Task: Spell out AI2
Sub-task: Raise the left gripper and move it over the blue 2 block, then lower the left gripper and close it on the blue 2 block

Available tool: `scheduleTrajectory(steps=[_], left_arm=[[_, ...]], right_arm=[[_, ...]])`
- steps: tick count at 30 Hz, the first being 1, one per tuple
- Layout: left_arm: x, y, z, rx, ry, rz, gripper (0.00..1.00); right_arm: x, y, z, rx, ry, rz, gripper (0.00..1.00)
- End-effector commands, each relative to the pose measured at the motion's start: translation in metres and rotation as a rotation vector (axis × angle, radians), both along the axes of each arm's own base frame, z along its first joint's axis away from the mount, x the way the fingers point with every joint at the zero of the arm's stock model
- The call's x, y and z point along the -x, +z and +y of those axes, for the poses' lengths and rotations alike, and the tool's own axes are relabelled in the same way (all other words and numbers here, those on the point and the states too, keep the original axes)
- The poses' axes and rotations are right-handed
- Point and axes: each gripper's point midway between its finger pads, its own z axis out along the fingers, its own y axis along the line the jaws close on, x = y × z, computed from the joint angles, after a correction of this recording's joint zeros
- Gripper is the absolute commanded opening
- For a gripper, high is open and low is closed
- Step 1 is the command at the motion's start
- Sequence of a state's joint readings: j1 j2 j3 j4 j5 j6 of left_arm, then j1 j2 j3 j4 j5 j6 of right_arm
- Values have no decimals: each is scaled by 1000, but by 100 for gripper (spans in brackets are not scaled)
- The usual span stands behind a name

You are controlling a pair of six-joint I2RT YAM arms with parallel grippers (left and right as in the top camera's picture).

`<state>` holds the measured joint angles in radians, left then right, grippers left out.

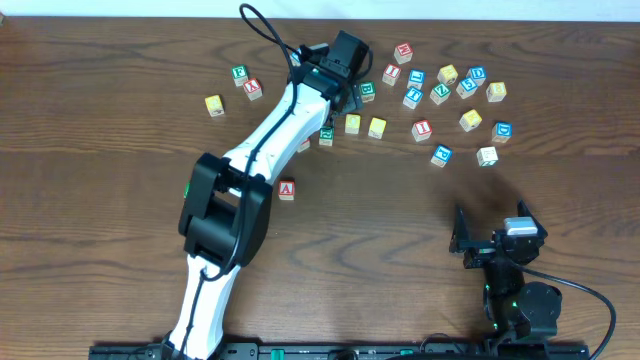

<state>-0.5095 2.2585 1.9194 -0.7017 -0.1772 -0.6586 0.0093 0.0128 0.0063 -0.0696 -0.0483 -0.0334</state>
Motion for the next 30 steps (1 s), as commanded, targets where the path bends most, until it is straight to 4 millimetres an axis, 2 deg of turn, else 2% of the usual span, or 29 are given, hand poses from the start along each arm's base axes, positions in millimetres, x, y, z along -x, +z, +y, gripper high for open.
scheduleTrajectory(steps=[1, 13, 17, 30], left_arm=[[-1, -24, -5, 19, 5, 49, 91], [-5, -28, -4, 25, 10, 41, 90], [-7, -28, -3, 27, 13, 38, 81], [-8, -33, 4, 63, 22, 72, 81]], right_arm=[[0, -1, -3, -10, -15, 2, 99], [0, -1, -3, -10, -15, 2, 99], [0, -1, -3, -10, -15, 2, 99], [0, -1, -3, -10, -15, 2, 99]])
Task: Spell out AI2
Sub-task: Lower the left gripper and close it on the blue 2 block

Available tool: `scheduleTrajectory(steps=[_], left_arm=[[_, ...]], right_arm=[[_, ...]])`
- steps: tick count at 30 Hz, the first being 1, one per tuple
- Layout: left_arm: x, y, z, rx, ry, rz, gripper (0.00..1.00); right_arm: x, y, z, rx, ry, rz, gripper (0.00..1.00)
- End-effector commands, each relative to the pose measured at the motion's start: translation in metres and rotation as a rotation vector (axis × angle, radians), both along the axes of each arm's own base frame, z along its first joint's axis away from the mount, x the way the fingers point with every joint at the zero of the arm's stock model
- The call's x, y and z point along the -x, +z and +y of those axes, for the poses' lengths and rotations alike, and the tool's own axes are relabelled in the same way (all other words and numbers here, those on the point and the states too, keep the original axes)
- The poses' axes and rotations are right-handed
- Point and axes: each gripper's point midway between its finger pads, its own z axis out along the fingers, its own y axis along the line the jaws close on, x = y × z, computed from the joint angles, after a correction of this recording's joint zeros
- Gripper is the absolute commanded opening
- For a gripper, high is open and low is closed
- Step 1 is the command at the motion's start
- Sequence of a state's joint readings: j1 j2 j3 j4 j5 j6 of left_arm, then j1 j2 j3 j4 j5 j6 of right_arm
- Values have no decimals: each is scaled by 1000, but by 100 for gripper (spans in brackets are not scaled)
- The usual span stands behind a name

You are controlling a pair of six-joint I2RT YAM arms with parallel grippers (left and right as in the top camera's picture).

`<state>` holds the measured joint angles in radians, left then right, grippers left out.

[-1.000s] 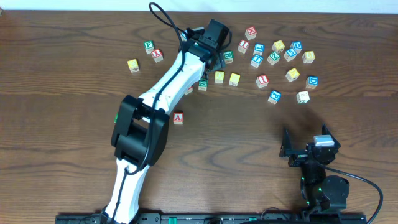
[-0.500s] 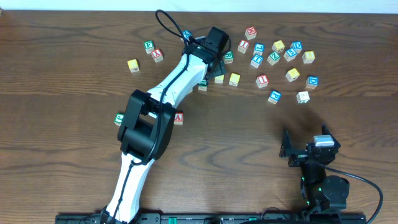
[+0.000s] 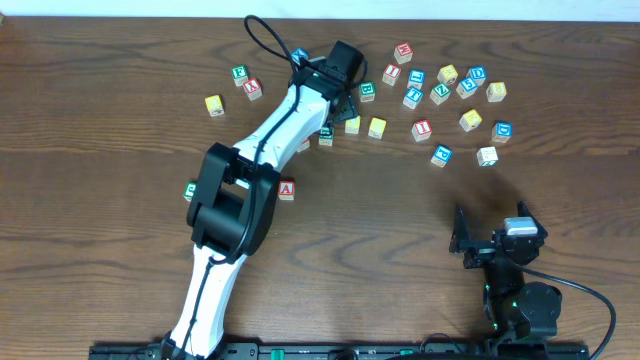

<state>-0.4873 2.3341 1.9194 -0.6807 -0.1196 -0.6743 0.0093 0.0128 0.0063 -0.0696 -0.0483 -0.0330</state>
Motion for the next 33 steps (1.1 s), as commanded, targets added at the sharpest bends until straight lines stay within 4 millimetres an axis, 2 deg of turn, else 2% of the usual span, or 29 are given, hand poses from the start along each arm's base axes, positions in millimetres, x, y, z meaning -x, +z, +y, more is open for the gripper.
scheduleTrajectory(steps=[1, 6, 22, 33], left_arm=[[-7, 6, 4, 43, 13, 2, 80], [-8, 4, 10, 74, 20, 26, 80], [-6, 4, 6, 68, -1, 26, 77], [-8, -11, 2, 64, -5, 34, 77]], right_arm=[[0, -1, -3, -10, -15, 2, 99], [0, -1, -3, -10, -15, 2, 99], [0, -1, -3, -10, -15, 2, 99], [0, -1, -3, -10, -15, 2, 99]])
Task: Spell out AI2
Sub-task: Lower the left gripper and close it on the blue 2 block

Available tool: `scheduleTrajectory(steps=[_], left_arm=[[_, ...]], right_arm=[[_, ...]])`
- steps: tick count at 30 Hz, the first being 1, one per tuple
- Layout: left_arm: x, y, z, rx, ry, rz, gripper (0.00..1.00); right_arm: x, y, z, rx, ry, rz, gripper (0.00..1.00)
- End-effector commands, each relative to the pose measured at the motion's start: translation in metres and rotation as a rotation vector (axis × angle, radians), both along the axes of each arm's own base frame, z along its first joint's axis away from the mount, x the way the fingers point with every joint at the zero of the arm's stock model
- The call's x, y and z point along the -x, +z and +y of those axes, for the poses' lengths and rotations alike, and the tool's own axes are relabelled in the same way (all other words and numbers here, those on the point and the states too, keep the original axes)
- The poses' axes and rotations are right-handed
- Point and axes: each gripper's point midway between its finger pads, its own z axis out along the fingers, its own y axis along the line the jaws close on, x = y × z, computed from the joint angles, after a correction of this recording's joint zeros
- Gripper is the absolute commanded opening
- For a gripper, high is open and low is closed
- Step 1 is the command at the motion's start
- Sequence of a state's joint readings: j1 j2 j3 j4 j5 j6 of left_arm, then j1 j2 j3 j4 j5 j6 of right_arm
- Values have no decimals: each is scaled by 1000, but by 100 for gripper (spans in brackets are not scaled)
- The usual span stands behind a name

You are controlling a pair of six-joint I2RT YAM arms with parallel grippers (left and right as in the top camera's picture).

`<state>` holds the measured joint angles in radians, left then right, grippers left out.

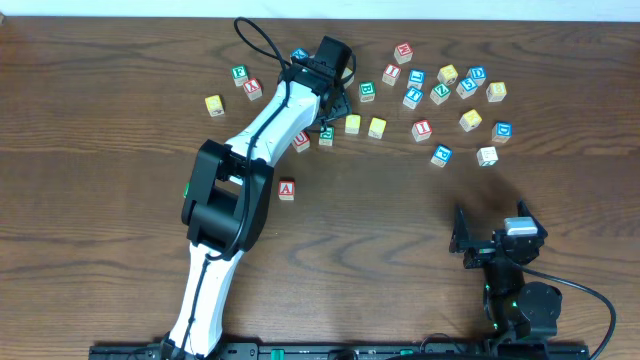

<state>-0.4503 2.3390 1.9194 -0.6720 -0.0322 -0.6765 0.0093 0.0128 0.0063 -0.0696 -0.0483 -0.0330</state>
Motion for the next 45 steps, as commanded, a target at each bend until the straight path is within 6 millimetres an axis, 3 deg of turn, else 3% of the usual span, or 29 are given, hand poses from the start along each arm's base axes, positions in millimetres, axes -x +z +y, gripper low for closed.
scheduleTrajectory(steps=[1, 6, 12, 35, 45], left_arm=[[-5, -7, -2, -9, -11, -2, 77], [-5, -6, -2, -8, -11, -6, 76], [-6, -6, -2, -7, -10, -10, 64], [-7, -6, 5, -53, -16, -19, 64], [-3, -16, 0, -62, -31, -4, 64]], right_arm=[[0, 0, -3, -10, -15, 1, 99], [0, -1, -3, -10, -15, 2, 99], [0, -1, -3, -10, -15, 2, 99], [0, -1, -3, -10, -15, 2, 99], [0, -1, -3, -10, -15, 2, 99]])
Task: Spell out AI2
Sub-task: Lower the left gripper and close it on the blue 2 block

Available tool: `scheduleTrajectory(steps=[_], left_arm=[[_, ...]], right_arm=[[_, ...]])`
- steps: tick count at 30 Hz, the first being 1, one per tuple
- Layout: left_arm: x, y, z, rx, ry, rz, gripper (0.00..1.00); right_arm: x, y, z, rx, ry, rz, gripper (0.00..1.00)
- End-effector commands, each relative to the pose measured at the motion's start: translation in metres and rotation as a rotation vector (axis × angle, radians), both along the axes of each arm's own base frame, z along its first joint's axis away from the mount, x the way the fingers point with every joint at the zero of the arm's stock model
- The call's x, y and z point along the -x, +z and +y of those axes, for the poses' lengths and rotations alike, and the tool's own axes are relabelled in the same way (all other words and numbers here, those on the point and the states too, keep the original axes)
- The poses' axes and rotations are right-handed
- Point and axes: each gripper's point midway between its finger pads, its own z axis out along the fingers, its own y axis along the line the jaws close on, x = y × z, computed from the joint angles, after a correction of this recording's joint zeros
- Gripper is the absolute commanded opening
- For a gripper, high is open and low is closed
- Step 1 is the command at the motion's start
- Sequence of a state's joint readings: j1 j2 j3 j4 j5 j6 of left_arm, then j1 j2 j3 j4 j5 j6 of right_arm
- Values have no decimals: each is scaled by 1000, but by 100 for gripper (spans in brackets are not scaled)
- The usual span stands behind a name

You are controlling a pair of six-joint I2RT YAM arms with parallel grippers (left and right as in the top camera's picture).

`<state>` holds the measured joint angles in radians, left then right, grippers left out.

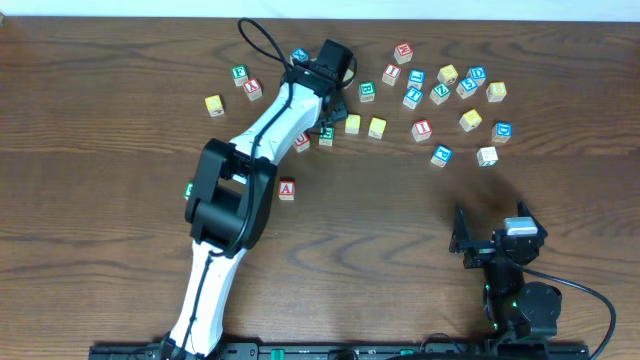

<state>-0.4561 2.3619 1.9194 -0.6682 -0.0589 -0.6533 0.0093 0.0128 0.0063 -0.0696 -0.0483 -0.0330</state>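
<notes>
A red-lettered A block (287, 188) lies alone at mid-table, just right of my left arm's elbow. Two red I blocks (422, 128) (391, 73) sit in the scatter of letter blocks at the back; no block with a 2 can be read. My left gripper (336, 108) reaches into the left end of that scatter, between a green-lettered block (367, 91) and a small block (327, 135). Its dark fingers look apart, with nothing seen between them. My right gripper (462, 238) is folded near the front right, its fingers unclear.
Several more blocks lie at the back right around a yellow block (470, 119). Three blocks, including a yellow one (214, 104), sit at the back left. A red block (301, 141) is half hidden under the left forearm. A cable (262, 30) loops above the wrist.
My left arm has barely shifted; its elbow sits a touch further right and the wrist stays over the same blocks. No block has moved. The right arm is still.
My left gripper was first beside the green-lettered block at the back. A second later it was much the same, the elbow swung right. Then the wrist stood further left and back, where it remains now. All blocks have kept their places.
</notes>
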Motion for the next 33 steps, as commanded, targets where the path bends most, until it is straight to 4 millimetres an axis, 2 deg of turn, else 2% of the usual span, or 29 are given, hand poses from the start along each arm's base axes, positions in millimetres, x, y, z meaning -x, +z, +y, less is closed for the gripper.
scheduleTrajectory(steps=[1, 9, 18, 33], left_arm=[[-4, -5, -2, -22, -15, -10, 64], [-5, -5, -2, -22, -14, -12, 64], [-7, -4, -3, -18, -15, -21, 52], [-10, -2, -1, -33, -6, -37, 50]], right_arm=[[0, -1, -3, -10, -15, 2, 99], [0, -1, -3, -10, -15, 2, 99], [0, -1, -3, -10, -15, 2, 99], [0, -1, -3, -10, -15, 2, 99]])
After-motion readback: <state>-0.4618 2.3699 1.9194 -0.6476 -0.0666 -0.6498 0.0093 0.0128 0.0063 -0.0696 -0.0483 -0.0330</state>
